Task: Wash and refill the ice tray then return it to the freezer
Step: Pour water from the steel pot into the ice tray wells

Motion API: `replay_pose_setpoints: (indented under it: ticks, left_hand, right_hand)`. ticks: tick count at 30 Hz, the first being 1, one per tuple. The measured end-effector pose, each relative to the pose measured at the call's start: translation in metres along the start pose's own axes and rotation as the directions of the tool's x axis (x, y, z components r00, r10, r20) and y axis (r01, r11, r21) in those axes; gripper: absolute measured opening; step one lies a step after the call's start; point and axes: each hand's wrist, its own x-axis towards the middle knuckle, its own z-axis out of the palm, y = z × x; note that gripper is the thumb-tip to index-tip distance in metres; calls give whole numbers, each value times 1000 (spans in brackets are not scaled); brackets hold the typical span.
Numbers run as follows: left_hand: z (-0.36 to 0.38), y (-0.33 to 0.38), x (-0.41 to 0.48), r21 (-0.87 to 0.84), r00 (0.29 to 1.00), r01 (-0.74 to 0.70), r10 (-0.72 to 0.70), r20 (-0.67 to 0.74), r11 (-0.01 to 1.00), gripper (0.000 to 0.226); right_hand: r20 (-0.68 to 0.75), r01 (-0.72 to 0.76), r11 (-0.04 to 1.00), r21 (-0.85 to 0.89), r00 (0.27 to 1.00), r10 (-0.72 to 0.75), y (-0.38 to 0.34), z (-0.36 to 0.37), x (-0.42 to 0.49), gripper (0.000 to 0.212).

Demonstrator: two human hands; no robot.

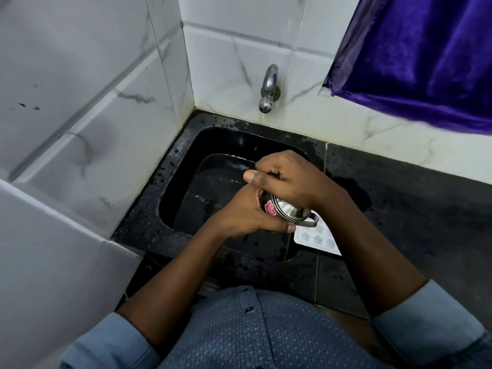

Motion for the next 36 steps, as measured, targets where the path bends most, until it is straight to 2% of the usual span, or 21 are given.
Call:
replay_pose_setpoints:
  ticks: [3, 10, 20, 29, 33, 35, 36]
  left_hand:
    - [-2, 1, 2, 16, 1000, -7, 7, 20, 1000, 66]
    - [-6, 2, 4, 26, 995, 6, -9, 103, 1000, 60]
    - [-10, 5, 4, 50, 991, 32, -38, 130, 998, 56]
    - [-7, 6, 1, 21, 991, 25, -27, 128, 999, 59]
    - [-9, 4, -2, -17, 996, 29, -28, 82, 999, 57]
    - [-13, 2, -3, -15, 998, 39, -39, 41, 999, 59]
    - [-15, 2, -4, -8, 999, 44, -44, 22, 999, 61]
  right_hand:
    - [-19, -5, 999, -35, 1000, 5, 0, 0, -2, 57]
    - [-46, -34, 999, 2, 998, 34, -2, -2, -8, 54]
    - [-44, -16, 997, 69, 999, 19, -3, -5, -10, 54]
    - [-19, -4, 999, 51, 1000, 5, -6, -5, -11, 54]
    - [-3, 29, 994, -104, 1000, -29, -5, -12, -13, 38]
    - [69, -3, 979, -204, 997, 17, -7, -17, -17, 29]
    - [106, -20, 971, -240, 993, 47, -8, -19, -20, 31]
